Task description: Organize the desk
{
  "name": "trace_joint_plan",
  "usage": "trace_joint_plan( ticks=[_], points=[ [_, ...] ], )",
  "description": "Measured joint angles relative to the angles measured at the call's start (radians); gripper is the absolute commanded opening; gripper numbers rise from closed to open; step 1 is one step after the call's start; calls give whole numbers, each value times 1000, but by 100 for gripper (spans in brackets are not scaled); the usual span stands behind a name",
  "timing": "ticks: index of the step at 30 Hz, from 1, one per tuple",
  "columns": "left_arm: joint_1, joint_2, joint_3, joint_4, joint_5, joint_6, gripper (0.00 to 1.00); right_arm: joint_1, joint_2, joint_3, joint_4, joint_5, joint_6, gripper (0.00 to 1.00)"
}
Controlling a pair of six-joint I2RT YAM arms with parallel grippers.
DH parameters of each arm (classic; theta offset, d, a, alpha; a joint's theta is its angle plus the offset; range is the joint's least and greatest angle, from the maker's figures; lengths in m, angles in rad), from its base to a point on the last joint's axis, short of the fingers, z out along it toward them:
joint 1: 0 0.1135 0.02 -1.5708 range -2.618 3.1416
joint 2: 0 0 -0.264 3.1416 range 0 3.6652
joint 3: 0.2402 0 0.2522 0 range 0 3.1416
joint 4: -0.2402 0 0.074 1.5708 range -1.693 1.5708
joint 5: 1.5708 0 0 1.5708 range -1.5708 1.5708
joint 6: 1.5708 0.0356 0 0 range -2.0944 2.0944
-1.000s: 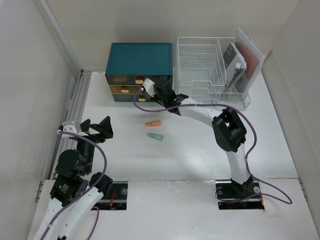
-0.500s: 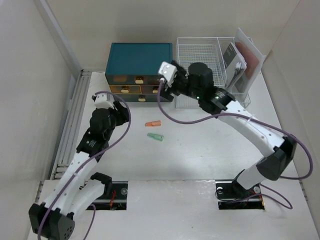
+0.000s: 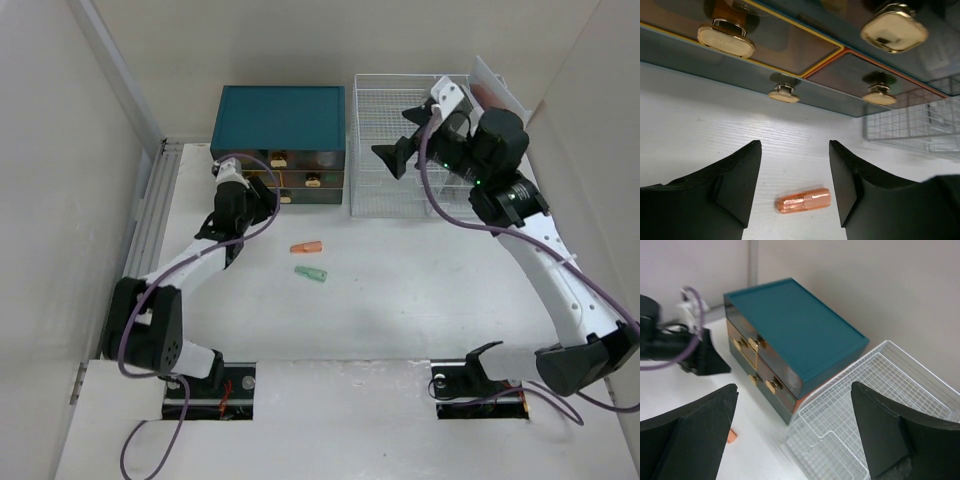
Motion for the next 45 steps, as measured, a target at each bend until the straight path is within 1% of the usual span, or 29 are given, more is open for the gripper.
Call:
trace_joint_plan(
  ticks=[3,14,22,31,34,38,42,45],
  points=[
    [1,89,23,36,-6,8,54,-25,-33,-17,22,-58,47,100],
    [0,264,29,236,-35,76,54,-70,-35,-66,67,-146,120,100],
    [-18,408,119,251,-34,124,54,-103,-9,-80,74,-169,142,100],
    [-24,459,191,229,-49,142,54,-104,19,-80,75,-186,144,100],
    [-25,459,194,222,-58,143,50,-104,23,-82,75,-189,143,100],
    [-29,464,207,206,-76,142,49,-104,23,-86,77,-193,143,100],
    [-34,468,215,192,-89,136,44,-104,23,-91,77,-198,143,100],
    [-40,471,217,178,-98,131,44,-104,23,-93,77,-201,143,100]
  ],
)
